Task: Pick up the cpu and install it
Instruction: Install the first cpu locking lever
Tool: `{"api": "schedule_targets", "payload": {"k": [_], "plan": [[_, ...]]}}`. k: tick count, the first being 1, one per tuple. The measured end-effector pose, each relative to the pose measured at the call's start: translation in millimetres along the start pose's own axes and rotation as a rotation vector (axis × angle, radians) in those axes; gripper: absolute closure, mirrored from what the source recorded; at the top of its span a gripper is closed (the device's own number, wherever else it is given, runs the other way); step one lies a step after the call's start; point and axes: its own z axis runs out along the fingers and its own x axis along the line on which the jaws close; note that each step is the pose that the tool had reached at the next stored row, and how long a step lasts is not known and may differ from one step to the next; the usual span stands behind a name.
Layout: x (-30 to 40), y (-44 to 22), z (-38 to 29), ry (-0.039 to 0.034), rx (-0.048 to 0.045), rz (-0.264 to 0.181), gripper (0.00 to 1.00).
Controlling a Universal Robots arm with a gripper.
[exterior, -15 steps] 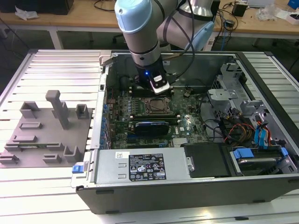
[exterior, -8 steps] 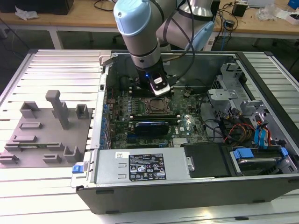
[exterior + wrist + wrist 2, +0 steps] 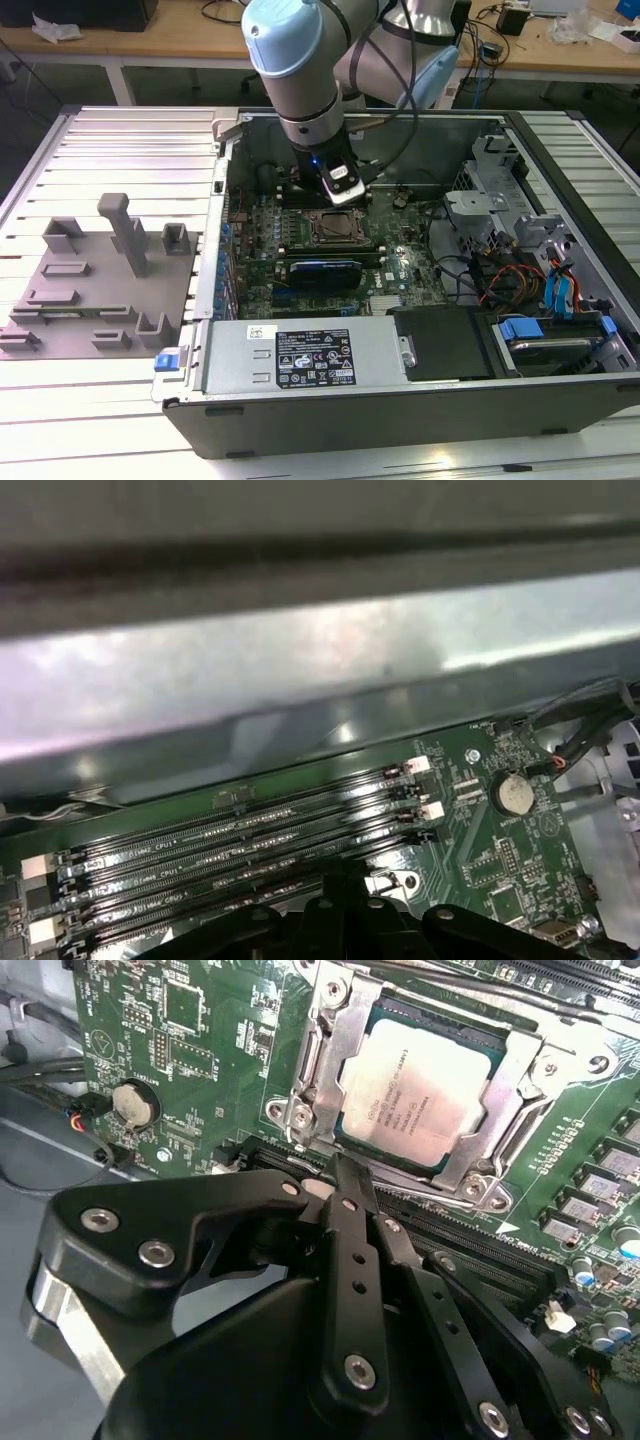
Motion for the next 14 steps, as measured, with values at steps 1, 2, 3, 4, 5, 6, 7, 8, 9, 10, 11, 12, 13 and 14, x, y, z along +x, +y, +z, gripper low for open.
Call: {"api": "schedule_targets", "payload": {"k": [1,2,3,4,5,6,7,8,9,10,11,12,13,14], "plan": [[-0.4,0.3,-1.3,0.0,-0.0001,0.0,0.89],[-0.6,0.6,-2.2,0.0,-0.0001,0.0,0.89],[-0.6,0.9,-2.5,-0.0001,-0.0001,0.0,0.89],[-0.4,1.5,-2.5,-0.0002,0.0,0.0,0.89],[0.0,2.2,-2.5,-0.0001,0.0001,0.0,0.89],[1.5,4.0,-2.5,-0.0001,0.0001,0.0,0.89],[3.5,5.7,-2.5,-0.0002,0.0001,0.001,0.89],[5.3,5.5,-3.1,-0.0004,0.0003,0.001,0.89],[6.7,5.2,-3.5,-0.0008,0.0002,0.001,0.89],[9.0,4.7,-4.2,-0.0021,0.0,0.001,0.89],[10.1,4.5,-4.1,-0.0041,-0.0007,0.001,0.89],[11.3,3.9,-3.1,-0.0078,-0.0015,0.001,0.89],[11.8,3.4,-1.6,-0.0141,-0.0024,-0.001,0.89],[11.9,3.0,-0.6,-0.0181,-0.0026,-0.002,0.89]]}}
